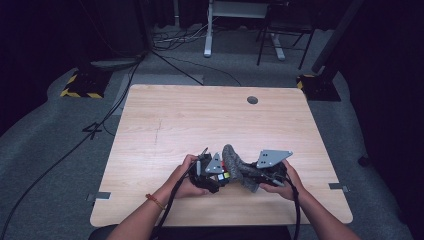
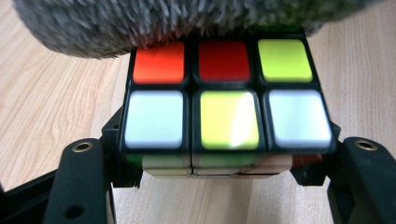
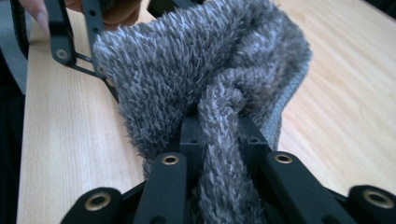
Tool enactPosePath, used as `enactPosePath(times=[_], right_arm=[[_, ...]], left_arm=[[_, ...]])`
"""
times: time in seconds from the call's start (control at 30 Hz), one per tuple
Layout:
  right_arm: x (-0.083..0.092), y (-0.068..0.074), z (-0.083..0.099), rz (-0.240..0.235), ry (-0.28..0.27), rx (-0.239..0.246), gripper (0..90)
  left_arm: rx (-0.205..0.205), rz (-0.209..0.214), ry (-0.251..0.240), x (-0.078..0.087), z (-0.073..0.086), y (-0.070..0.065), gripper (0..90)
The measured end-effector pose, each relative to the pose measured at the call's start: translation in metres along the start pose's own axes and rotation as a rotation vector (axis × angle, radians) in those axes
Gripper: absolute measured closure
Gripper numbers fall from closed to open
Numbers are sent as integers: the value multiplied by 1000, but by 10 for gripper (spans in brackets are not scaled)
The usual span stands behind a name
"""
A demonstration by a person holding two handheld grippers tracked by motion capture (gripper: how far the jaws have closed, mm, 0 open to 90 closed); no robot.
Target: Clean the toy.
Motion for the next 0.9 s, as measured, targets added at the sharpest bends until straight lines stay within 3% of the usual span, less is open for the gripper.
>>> enactPosePath(times=[0.27,0.7,0.9], right_arm=[[2,-4,1,5,-14,-25,767],[4,0,10,-6,-7,-41,766],[5,1,4,8,-14,-9,764]], left_arm=[[-5,-17,-8,1,-3,1,336],[51,-51,-6,3,-4,7,337],[16,-40,32,-3,-5,2,336]])
Point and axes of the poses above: each handheld gripper's, and its own axes: x roughly backward along the jaws, z roughly out of its underside, y roughly to its left, the point moved 5 cm from there along -x, roughly forward along the jaws, and after that the axes turned 5 degrees about x, right-handed, at the moved point
